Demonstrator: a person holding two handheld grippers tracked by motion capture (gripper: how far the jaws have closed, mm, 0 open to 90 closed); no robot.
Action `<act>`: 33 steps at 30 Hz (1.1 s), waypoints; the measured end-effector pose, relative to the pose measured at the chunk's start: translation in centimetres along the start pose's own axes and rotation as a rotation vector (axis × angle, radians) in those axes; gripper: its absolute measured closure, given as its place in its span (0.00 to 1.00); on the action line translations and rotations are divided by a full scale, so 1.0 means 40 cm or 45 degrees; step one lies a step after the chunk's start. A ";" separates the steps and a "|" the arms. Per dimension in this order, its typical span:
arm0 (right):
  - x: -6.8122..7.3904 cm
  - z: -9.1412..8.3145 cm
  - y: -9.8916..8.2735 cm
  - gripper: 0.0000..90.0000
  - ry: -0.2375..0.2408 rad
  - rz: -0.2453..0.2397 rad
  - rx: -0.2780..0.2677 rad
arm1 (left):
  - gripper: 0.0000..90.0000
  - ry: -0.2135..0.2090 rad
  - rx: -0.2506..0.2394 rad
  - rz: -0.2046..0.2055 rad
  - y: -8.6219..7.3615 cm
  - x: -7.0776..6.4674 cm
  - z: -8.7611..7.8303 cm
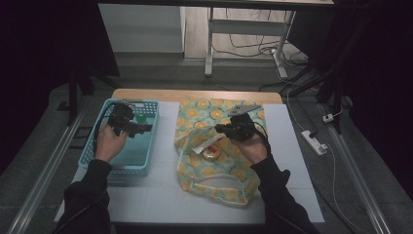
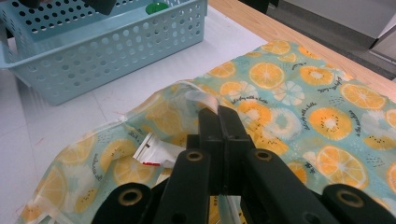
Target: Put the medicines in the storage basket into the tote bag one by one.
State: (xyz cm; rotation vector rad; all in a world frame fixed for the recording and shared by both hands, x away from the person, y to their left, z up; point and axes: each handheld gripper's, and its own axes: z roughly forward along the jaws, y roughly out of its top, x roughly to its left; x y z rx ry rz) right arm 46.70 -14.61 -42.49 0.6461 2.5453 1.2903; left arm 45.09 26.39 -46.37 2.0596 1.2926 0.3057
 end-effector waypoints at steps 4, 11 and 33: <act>0.001 -0.001 0.001 1.00 -0.001 -0.002 0.001 | 0.00 0.046 0.020 -0.035 0.003 0.022 0.008; 0.000 -0.002 0.001 1.00 -0.002 -0.001 -0.002 | 0.00 0.068 0.025 -0.064 0.012 0.054 0.027; -0.003 -0.004 0.002 1.00 -0.002 0.004 -0.006 | 0.16 0.092 0.138 -0.016 0.041 0.098 0.102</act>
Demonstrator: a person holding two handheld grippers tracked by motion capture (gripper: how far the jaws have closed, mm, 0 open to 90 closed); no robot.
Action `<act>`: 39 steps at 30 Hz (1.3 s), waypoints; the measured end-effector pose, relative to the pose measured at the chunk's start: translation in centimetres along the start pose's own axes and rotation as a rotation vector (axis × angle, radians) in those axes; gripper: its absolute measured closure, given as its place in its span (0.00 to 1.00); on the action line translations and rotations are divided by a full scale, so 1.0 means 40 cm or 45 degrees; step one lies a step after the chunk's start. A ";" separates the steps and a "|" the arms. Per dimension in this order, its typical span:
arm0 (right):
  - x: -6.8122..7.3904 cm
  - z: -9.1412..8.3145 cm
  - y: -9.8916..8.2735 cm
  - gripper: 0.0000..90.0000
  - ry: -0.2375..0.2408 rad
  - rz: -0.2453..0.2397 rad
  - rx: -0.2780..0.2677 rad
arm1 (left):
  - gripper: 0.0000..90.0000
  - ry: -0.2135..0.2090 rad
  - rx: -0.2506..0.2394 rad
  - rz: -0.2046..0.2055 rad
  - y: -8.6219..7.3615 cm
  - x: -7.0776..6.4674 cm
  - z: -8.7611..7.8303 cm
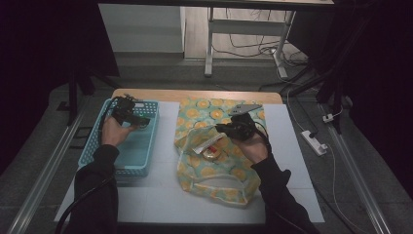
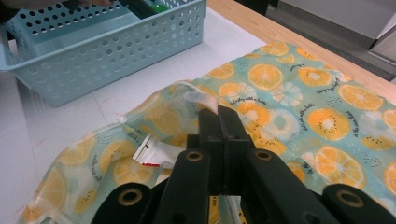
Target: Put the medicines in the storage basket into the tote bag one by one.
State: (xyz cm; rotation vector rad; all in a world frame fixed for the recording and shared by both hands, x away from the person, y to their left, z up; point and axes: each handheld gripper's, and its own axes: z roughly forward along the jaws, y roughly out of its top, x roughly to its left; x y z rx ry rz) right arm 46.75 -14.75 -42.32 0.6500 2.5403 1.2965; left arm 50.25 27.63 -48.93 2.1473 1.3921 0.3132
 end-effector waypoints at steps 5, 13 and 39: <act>-0.001 0.000 0.000 1.00 0.000 0.000 0.000 | 0.32 -0.011 0.042 -0.008 0.004 0.003 0.015; -0.001 0.002 -0.001 1.00 0.000 0.000 0.003 | 0.55 -0.026 0.082 -0.037 0.003 0.007 0.020; 0.003 0.004 -0.001 1.00 0.001 -0.005 0.004 | 0.57 -0.045 0.035 -0.031 -0.002 -0.024 -0.068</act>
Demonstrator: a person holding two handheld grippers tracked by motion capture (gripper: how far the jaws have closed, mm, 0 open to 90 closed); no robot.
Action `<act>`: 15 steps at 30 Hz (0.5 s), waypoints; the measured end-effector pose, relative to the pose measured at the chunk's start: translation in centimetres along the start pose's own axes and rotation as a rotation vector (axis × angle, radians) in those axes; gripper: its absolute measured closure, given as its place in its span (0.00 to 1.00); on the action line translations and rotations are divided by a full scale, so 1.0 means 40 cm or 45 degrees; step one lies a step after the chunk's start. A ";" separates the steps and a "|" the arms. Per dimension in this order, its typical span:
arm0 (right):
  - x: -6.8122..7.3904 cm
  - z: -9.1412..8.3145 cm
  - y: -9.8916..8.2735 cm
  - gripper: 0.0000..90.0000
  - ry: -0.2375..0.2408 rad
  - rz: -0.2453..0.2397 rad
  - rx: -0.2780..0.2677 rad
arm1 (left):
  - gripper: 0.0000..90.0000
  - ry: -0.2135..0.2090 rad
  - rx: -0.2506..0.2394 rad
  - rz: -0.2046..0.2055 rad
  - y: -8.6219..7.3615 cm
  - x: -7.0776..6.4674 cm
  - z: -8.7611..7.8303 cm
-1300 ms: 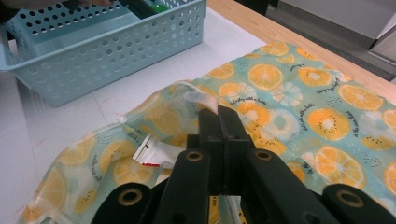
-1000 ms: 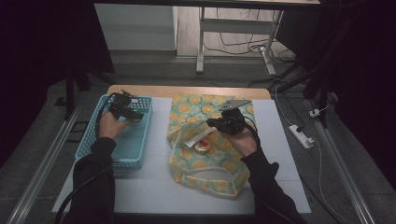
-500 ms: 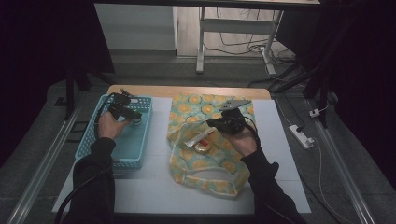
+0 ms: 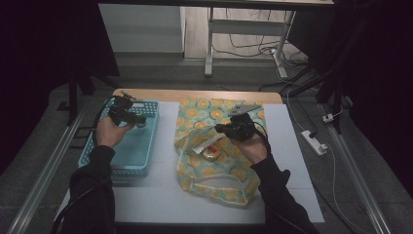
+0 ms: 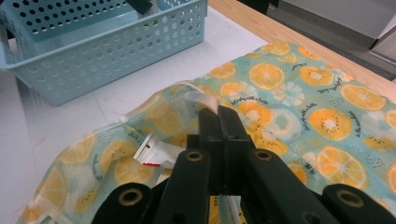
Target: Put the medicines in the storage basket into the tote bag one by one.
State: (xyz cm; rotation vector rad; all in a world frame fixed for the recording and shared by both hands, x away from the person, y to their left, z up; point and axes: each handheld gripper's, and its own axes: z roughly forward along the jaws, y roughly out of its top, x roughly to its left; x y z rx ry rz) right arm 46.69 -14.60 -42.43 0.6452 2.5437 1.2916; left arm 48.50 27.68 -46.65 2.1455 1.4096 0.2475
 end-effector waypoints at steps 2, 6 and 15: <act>0.000 0.000 0.000 1.00 0.000 0.001 0.000 | 0.57 -0.010 -0.011 0.003 -0.002 -0.002 -0.008; 0.000 0.001 0.000 1.00 0.000 0.001 0.001 | 0.57 -0.031 -0.036 0.012 -0.007 -0.010 -0.028; 0.001 0.001 0.000 1.00 -0.003 -0.001 0.000 | 0.57 -0.047 -0.065 0.076 -0.019 -0.041 -0.067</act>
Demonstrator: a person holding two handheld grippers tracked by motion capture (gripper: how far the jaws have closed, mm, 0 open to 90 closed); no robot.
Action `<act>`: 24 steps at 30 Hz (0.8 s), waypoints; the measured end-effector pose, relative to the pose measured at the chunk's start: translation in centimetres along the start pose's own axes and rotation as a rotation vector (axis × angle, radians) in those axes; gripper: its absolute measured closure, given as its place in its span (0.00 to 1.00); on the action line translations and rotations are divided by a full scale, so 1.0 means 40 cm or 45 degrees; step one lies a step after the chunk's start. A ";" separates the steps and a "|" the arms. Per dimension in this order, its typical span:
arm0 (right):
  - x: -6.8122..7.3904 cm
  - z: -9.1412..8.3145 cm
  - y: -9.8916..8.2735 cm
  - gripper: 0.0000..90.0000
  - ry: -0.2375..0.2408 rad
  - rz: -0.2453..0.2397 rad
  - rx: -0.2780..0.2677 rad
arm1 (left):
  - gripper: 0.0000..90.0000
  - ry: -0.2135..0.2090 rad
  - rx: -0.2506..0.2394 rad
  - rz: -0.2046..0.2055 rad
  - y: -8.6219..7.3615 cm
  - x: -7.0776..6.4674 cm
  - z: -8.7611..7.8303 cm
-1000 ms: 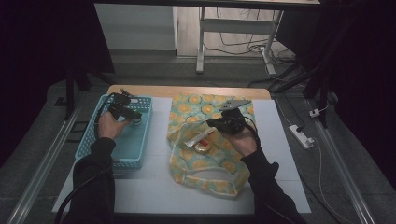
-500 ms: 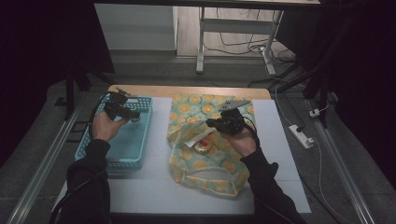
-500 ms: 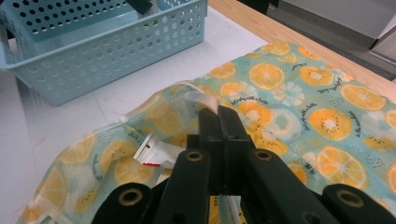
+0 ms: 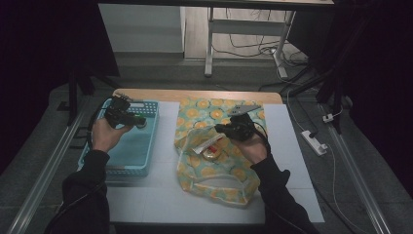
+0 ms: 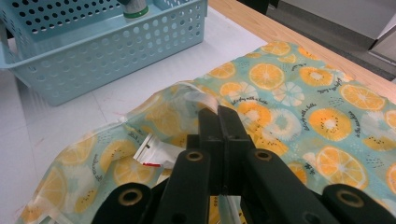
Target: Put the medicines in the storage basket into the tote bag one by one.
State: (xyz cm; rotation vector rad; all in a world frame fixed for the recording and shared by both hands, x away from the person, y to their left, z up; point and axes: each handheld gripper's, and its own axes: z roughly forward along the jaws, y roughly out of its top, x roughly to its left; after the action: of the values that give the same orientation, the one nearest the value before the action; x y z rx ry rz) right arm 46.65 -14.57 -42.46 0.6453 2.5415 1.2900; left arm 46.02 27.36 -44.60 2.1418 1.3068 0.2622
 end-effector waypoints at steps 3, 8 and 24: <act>0.000 0.001 0.000 1.00 0.002 0.000 0.000 | 0.57 -0.005 -0.016 0.015 0.000 -0.012 -0.014; 0.000 0.001 -0.001 1.00 0.002 0.000 0.000 | 0.57 -0.016 -0.036 0.048 0.002 -0.033 -0.039; 0.001 0.003 -0.001 1.00 0.002 -0.001 -0.002 | 0.57 -0.110 -0.102 0.149 -0.008 -0.121 -0.072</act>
State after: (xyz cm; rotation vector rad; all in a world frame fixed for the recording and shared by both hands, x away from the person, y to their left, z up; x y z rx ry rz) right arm 46.66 -14.50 -42.57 0.6425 2.5415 1.2930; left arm 42.08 24.45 -41.80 2.1403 1.1061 0.2626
